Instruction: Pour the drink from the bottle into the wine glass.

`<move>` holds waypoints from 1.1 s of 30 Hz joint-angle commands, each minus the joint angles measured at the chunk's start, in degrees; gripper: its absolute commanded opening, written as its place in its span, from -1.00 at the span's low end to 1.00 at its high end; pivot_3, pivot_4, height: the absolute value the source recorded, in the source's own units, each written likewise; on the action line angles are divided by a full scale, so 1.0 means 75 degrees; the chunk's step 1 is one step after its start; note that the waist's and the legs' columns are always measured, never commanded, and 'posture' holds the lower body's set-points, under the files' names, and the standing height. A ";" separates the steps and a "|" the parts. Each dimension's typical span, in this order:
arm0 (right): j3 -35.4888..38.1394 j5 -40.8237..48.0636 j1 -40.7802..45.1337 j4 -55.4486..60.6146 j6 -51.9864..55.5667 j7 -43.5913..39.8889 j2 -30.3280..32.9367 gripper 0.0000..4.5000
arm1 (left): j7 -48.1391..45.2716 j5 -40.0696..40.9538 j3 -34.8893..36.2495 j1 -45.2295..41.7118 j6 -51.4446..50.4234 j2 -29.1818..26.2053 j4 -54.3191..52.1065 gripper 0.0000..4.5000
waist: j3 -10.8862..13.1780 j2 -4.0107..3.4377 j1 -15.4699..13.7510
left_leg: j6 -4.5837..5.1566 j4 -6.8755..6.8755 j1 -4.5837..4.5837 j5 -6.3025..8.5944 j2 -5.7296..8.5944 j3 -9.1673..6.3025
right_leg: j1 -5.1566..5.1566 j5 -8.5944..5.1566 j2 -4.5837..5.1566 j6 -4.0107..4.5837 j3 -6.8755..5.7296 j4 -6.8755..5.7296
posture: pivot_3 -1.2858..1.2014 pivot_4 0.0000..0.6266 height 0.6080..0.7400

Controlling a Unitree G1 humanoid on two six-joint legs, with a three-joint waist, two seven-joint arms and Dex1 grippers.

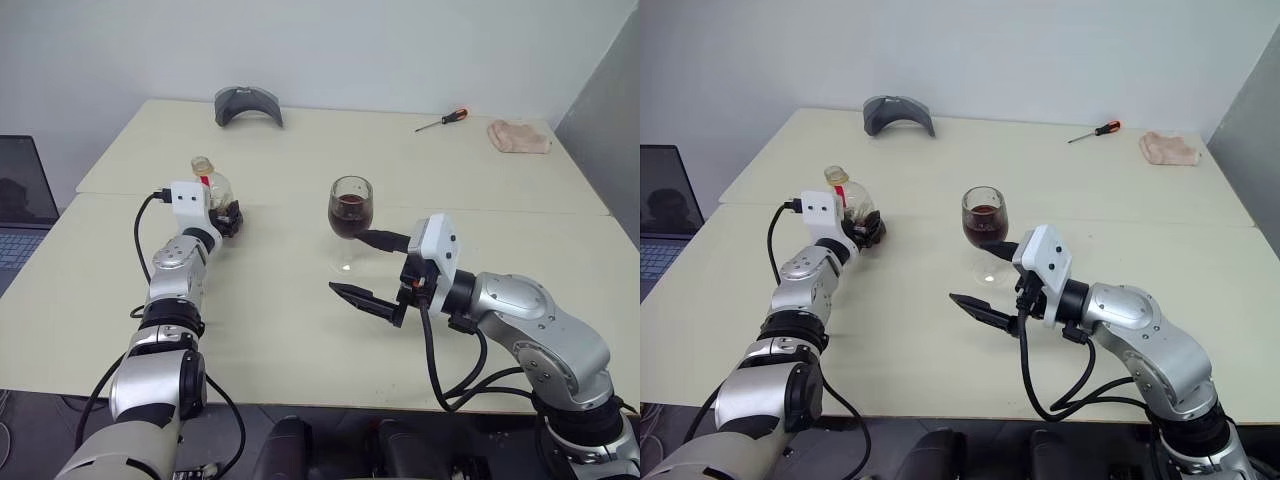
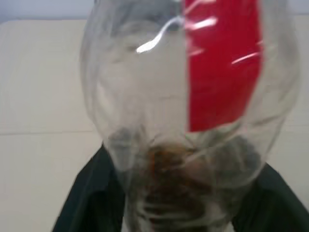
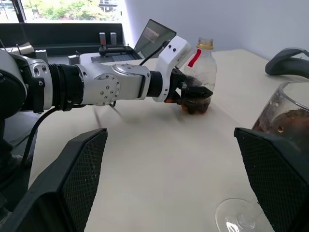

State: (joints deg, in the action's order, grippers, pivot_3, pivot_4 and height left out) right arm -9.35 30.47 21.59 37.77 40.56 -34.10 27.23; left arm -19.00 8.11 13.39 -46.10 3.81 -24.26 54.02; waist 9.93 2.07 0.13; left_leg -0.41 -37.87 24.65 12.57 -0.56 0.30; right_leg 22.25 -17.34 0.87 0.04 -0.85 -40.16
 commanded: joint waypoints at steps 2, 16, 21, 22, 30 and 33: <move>0.0134 0.0181 0.0241 0.0297 0.0061 0.0151 -0.0125 1.00 | -0.0159 0.0140 0.0038 0.0331 0.0081 -0.0022 -0.0888 0.92 | 0.0000 0.0000 0.0007 | 0.0000 0.0000 0.0000 0.0000 -0.0001 -0.0001 | 0.0000 0.0000 0.0000 0.0000 0.0000 0.0000 | 0.03 -0.52 1.00; 0.1086 -0.0126 -0.1502 0.0437 -0.0818 0.0235 0.0275 1.00 | 0.0746 0.0389 0.0160 0.4081 -0.2186 0.0272 -0.7613 0.99 | -0.0005 0.0004 -0.0038 | 0.0001 0.0003 0.0000 0.0002 0.0000 -0.0005 | -0.0011 0.0001 0.0008 0.0001 0.0002 0.0015 | 0.03 -0.52 1.00; 0.1902 -0.0988 -0.2665 -0.1260 -0.2777 0.0933 -0.0584 1.00 | 0.1197 0.0414 0.0209 0.4735 -0.2765 0.0547 -0.8451 0.99 | -0.0012 0.0009 -0.0026 | 0.0009 0.0004 -0.0014 0.0007 0.0005 0.0004 | -0.0027 0.0002 0.0013 -0.0001 0.0005 0.0017 | 0.03 -0.52 1.00; 0.2120 -0.1230 -0.2638 -0.1701 -0.3265 0.1284 -0.0878 1.00 | 0.1292 0.0387 0.0212 0.4805 -0.2838 0.0610 -0.8526 0.99 | -0.0014 0.0009 -0.0021 | 0.0009 0.0004 -0.0024 0.0007 0.0004 0.0002 | -0.0034 0.0002 0.0011 -0.0002 0.0004 0.0016 | 0.03 -0.52 1.00; 0.2336 -0.2723 -0.2138 -0.3880 -0.5485 0.2545 -0.1753 1.00 | 0.1568 0.0252 0.0189 0.5305 -0.2617 0.0962 -0.8875 0.99 | -0.0014 0.0002 0.0009 | 0.0008 0.0023 -0.0040 0.0006 -0.0003 0.0015 | -0.0035 0.0001 -0.0002 -0.0002 0.0020 0.0014 | 0.03 -0.52 1.00; 0.2370 -0.2727 -0.1917 -0.4105 -0.5511 0.2637 -0.1858 1.00 | 0.1510 0.0177 0.0125 0.5482 -0.2388 0.0996 -0.8907 0.99 | -0.0014 0.0002 0.0003 | 0.0008 0.0023 -0.0040 0.0007 -0.0002 0.0018 | -0.0035 0.0000 -0.0001 -0.0002 0.0023 0.0015 | 0.03 -0.52 1.00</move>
State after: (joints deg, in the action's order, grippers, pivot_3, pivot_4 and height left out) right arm 7.72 10.18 6.17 6.45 0.94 -14.85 13.26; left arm -7.91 9.94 13.99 -5.25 -16.16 -16.97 -10.28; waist 9.82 2.08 0.15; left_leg -0.35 -37.70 24.34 12.62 -0.57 0.43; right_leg 21.98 -17.34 0.86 0.03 -0.68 -40.04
